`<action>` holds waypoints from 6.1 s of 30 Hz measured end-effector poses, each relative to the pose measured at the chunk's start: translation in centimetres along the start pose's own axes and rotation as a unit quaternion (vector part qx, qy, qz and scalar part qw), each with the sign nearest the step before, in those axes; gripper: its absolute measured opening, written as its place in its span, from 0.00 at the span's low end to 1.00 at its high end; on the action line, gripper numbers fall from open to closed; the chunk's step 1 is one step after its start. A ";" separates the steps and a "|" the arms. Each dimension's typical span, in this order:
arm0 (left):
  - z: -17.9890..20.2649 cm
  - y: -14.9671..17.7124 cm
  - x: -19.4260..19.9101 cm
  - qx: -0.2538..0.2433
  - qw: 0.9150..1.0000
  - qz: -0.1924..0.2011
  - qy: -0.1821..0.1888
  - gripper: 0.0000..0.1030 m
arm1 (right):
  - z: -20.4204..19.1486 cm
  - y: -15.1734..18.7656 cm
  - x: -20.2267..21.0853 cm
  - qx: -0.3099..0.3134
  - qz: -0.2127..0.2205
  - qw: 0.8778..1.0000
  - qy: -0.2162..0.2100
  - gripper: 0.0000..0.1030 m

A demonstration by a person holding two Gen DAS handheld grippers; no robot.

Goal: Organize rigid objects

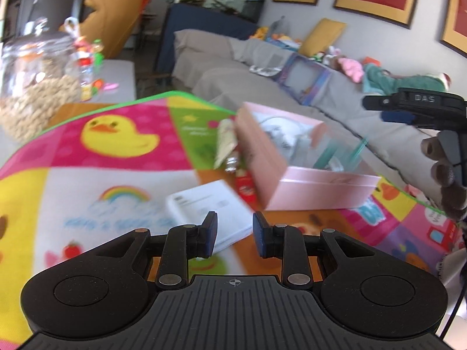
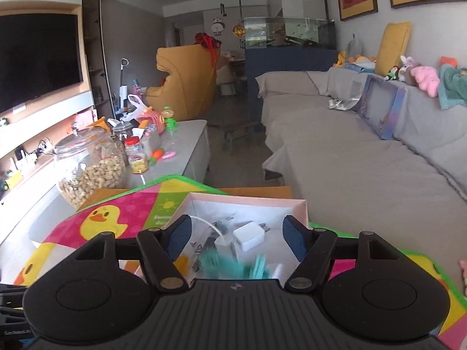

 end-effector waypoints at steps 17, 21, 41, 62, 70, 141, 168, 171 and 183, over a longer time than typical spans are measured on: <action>0.7 -6.0 -4.4 -0.009 1.000 -0.011 0.021 0.29 | -10.8 5.7 0.0 0.134 -0.046 0.988 -0.060 0.76; 2.2 -10.9 -9.9 0.008 0.998 -0.047 0.030 0.28 | -11.6 7.0 1.2 0.160 -0.045 0.984 -0.060 0.76; 2.5 -7.5 -15.6 -0.045 0.985 -0.165 0.010 0.24 | -9.9 11.1 0.7 0.124 -0.070 0.987 -0.071 0.76; 1.4 3.0 -1.6 -0.029 0.983 -0.173 0.059 0.22 | -10.5 13.4 1.1 0.158 -0.110 0.981 -0.020 0.76; 0.6 2.4 4.0 -0.026 0.994 -0.102 0.042 0.22 | -11.5 12.3 2.1 0.123 -0.074 0.986 -0.084 0.76; 1.1 4.8 0.2 -0.005 0.995 -0.096 -0.008 0.26 | -14.6 13.8 2.6 0.154 -0.073 0.978 -0.124 0.52; 0.7 5.0 0.1 0.022 0.997 -0.080 0.001 0.26 | -8.1 12.9 -1.4 0.081 -0.088 0.992 0.050 0.53; 0.8 5.1 0.1 0.021 0.997 -0.078 -0.002 0.26 | -8.8 12.5 -0.7 0.062 -0.079 0.995 -0.001 0.60; 1.3 5.5 0.2 0.019 0.997 -0.068 -0.013 0.26 | -11.5 10.1 -7.1 -0.032 -0.140 0.990 0.016 0.83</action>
Point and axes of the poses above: each gripper's, at about its wrist camera, not at the fingertips, and x roughly against the way its jaws point, z to its right, y to its underside, the point moved 2 cm from there along -x, roughly the way its jaws point, and after that the axes turned 11 degrees about x, right-handed, at the moved point
